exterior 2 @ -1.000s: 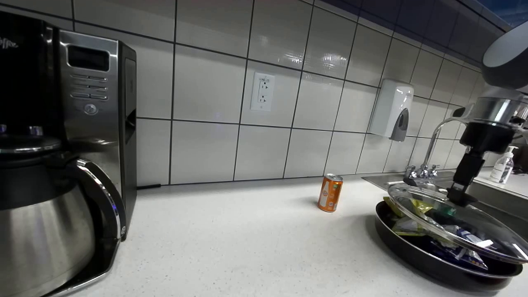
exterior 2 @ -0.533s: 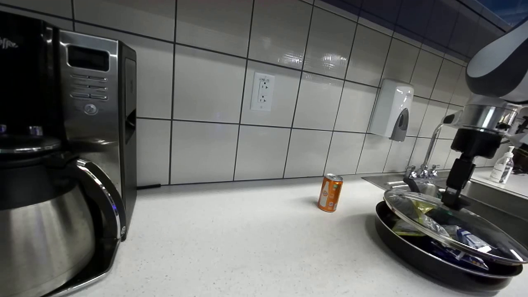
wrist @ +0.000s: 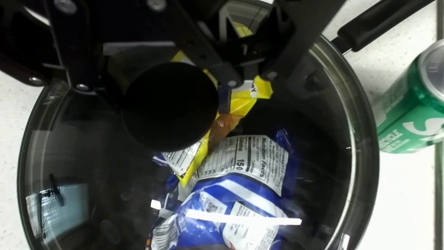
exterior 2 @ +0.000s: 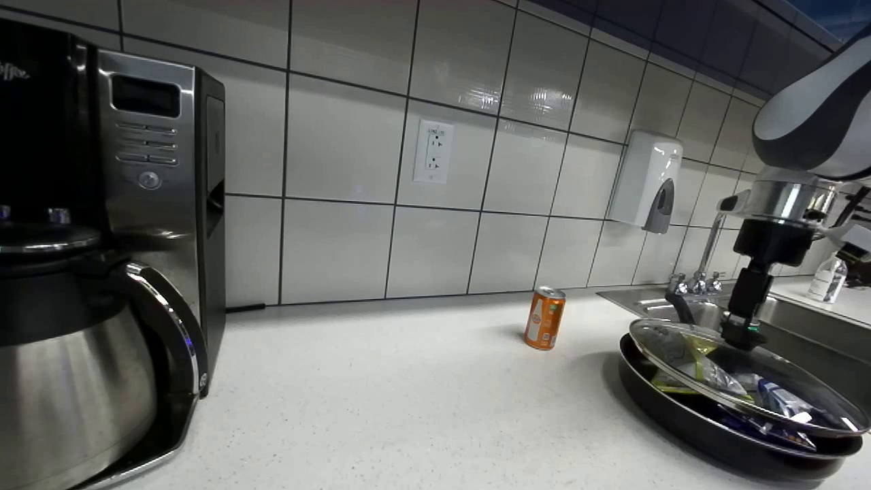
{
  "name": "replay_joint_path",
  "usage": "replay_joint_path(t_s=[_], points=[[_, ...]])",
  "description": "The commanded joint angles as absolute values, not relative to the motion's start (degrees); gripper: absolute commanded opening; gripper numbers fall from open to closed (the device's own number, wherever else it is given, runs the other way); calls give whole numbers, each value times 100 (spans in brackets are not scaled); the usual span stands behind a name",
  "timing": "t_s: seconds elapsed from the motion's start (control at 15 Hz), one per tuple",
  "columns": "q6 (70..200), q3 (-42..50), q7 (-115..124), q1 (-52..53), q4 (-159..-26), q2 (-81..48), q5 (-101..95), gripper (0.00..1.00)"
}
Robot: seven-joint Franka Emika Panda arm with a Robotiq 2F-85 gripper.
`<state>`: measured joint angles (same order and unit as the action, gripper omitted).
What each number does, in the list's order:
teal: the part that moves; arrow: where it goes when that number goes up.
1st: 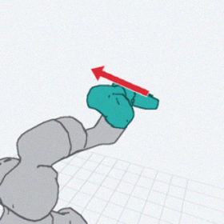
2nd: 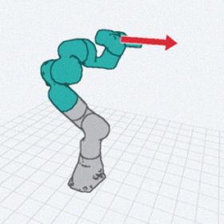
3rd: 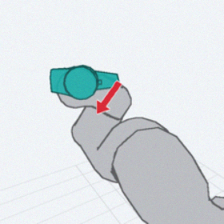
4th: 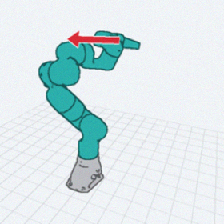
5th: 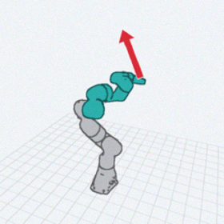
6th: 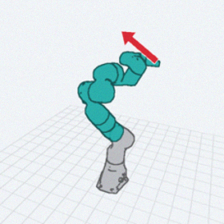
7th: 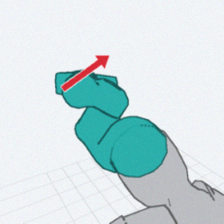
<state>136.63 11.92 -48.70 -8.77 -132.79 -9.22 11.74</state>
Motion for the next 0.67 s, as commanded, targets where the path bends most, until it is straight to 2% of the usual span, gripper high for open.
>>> replay_joint_path(t_s=[0.0,0.6], points=[[13372,988,-4875,-1051,-13072,-893,1036,39],[13441,831,-4790,-1013,-13310,-747,965,39]])
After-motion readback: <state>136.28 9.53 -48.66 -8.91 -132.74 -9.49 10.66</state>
